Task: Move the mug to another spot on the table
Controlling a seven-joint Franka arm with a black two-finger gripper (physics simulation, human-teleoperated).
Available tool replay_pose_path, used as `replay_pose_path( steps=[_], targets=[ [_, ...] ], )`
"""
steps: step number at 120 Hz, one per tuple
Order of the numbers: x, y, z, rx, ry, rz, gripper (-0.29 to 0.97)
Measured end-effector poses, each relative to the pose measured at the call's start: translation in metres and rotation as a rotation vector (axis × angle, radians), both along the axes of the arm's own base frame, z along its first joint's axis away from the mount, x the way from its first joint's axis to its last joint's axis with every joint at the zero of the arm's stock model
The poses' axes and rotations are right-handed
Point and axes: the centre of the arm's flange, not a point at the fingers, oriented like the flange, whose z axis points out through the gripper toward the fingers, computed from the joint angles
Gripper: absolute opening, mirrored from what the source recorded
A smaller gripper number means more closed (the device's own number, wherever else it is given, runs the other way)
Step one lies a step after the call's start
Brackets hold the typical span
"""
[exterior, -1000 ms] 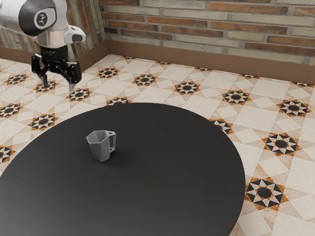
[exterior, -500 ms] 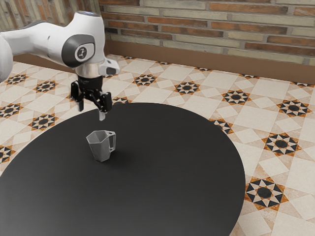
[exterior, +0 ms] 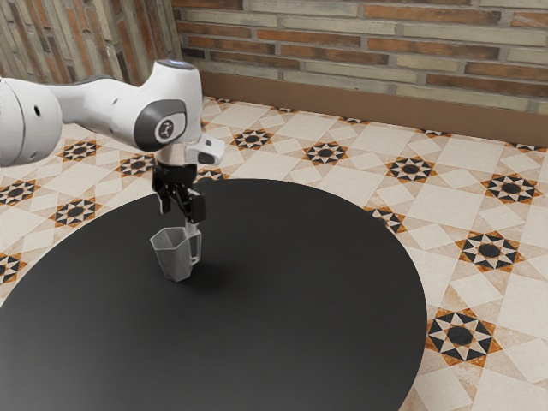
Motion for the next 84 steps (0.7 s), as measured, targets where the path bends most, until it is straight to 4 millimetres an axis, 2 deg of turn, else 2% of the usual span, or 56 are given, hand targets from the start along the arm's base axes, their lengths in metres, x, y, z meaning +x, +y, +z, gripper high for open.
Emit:
replay_pose_path(
  steps=[13,22,48,69,84],
  targets=[
    [0.008,0.019,-0.024,-0.009,0.017,-0.019,0.68],
    [0.015,0.024,-0.034,-0.012,0.012,-0.048,0.68],
    [0.029,0.029,-0.047,-0.019,-0.023,-0.128,0.68],
    [0.034,0.044,-0.056,-0.023,-0.041,-0.157,0.68],
    [0.037,0.046,-0.062,-0.025,-0.053,-0.182,0.68]
  ],
)
